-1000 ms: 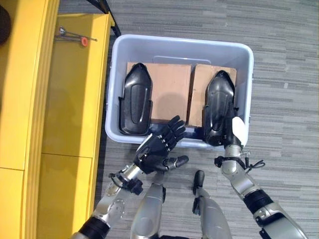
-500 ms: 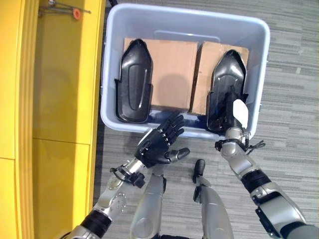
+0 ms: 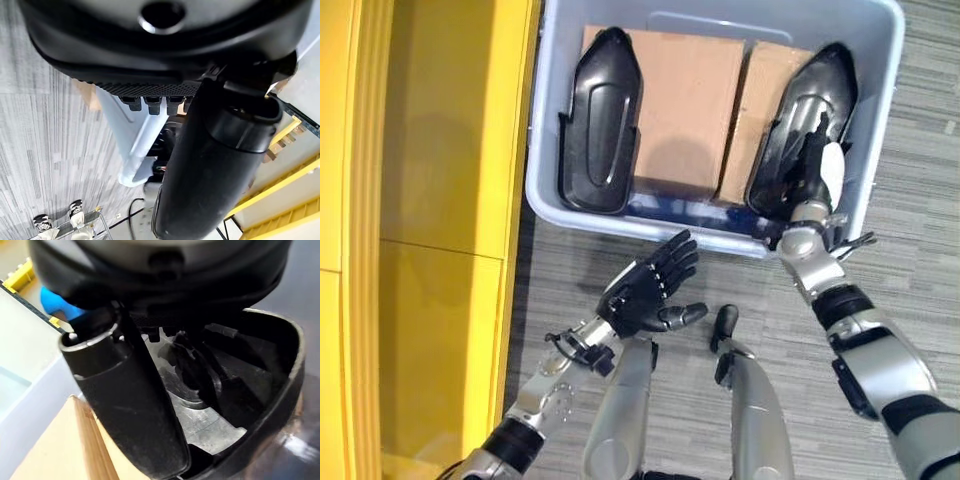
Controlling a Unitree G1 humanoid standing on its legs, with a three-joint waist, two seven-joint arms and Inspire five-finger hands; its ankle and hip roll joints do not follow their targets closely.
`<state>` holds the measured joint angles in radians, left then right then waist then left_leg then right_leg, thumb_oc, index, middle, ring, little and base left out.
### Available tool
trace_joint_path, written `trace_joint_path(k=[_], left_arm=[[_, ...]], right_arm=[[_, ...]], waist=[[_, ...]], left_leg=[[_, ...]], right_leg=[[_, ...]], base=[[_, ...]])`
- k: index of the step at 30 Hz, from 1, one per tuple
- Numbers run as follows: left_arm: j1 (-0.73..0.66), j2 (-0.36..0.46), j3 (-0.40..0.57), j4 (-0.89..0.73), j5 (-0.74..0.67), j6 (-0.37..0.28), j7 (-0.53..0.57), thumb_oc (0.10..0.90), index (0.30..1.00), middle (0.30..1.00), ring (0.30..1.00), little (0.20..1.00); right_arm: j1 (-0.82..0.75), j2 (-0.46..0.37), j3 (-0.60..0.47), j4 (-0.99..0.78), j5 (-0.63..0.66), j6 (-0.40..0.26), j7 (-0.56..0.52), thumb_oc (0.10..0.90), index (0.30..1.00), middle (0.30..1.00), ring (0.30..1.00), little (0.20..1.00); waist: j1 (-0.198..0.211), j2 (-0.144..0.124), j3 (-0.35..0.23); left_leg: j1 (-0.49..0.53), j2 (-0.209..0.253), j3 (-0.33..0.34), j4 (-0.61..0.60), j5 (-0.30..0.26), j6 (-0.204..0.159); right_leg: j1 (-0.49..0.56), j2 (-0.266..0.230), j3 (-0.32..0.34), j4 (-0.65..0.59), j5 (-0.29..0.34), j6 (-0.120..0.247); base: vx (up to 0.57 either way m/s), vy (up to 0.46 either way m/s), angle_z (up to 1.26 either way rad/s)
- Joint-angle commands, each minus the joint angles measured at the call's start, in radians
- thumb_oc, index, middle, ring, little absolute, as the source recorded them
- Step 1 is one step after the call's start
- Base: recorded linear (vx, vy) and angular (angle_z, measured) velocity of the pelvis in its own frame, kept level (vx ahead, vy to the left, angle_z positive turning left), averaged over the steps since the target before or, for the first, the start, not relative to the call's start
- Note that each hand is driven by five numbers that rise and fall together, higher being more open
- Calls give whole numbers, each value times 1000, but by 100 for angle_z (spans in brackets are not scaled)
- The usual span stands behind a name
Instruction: Move parts from the plastic box to the shelf.
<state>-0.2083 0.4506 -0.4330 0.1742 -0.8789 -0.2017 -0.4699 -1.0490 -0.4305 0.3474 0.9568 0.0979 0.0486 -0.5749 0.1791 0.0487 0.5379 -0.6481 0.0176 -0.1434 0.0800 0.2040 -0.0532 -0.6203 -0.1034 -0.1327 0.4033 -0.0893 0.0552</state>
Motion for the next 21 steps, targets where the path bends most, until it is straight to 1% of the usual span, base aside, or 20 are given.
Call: trace_joint_path(k=[1, 4, 5, 8, 9, 12, 14, 18, 21], left_arm=[[-29, -22, -44, -124, 4, -55, -60, 900, 1000, 1000, 1000, 1000], [-10, -3, -50, -140, -5, -62, -62, 900, 1000, 1000, 1000, 1000], [18, 19, -50, -157, -18, -69, -72, 900, 1000, 1000, 1000, 1000], [39, 31, -53, -167, -17, -78, -78, 900, 1000, 1000, 1000, 1000], [50, 36, -57, -167, -20, -87, -86, 900, 1000, 1000, 1000, 1000], [56, 41, -61, -169, -27, -96, -86, 900, 1000, 1000, 1000, 1000], [69, 45, -61, -169, -26, -107, -89, 900, 1000, 1000, 1000, 1000], [85, 48, -62, -165, -20, -121, -103, 900, 1000, 1000, 1000, 1000], [97, 45, -60, -158, -20, -138, -113, 900, 1000, 1000, 1000, 1000]], right_arm=[[-5, -78, 17, 96, 56, 36, 10, 900, 1000, 1000, 1000, 1000], [-48, -117, 33, 85, 27, 18, 5, 900, 1000, 1000, 1000, 1000], [-79, -154, 46, 48, -36, 2, 3, 900, 1000, 1000, 1000, 1000], [-99, -180, 63, -4, -83, -16, 15, 900, 1000, 1000, 1000, 1000], [-118, -190, 75, -46, -111, -19, -12, 900, 1000, 1000, 1000, 1000], [-132, -198, 68, -88, -142, -33, -38, 900, 1000, 1000, 1000, 1000], [-137, -204, 49, -161, -179, -46, -67, 900, 1000, 1000, 1000, 1000], [-123, -205, 29, -239, -234, -66, -111, 900, 1000, 1000, 1000, 1000], [-96, -210, 10, -348, -323, -69, -148, 900, 1000, 1000, 1000, 1000]], waist=[[51, 66, -18], [55, 67, -18], [55, 66, -18], [53, 60, -18], [52, 59, -18], [50, 58, -18], [46, 53, -18], [41, 51, -18], [31, 48, -18]], left_leg=[[-8, -47, 80, -15, -12, 53], [-5, -47, 79, -10, -15, 53], [4, -46, 82, -9, -17, 52], [14, -42, 84, -11, -19, 51], [23, -40, 86, -11, -22, 51], [31, -40, 87, -10, -25, 53], [46, -41, 87, -14, -28, 53], [60, -38, 90, -19, -31, 54], [78, -36, 97, -28, -34, 56]], right_leg=[[73, 13, -34, -9, -4, -13], [75, 13, -37, -2, -8, -13], [79, 13, -38, 2, -9, -10], [90, 15, -37, 0, -10, -9], [95, 18, -35, 2, -13, -10], [101, 20, -32, 7, -19, -11], [115, 24, -29, 5, -23, -12], [124, 27, -24, 1, -24, -12], [135, 28, -18, -6, -25, -12]], base=[[5, -12, 12], [4, -3, 5], [0, 0, 0], [1, -5, -1], [0, 0, 0], [0, 0, 0], [-8, -10, 2], [-4, -2, 1], [-9, 4, -2]])
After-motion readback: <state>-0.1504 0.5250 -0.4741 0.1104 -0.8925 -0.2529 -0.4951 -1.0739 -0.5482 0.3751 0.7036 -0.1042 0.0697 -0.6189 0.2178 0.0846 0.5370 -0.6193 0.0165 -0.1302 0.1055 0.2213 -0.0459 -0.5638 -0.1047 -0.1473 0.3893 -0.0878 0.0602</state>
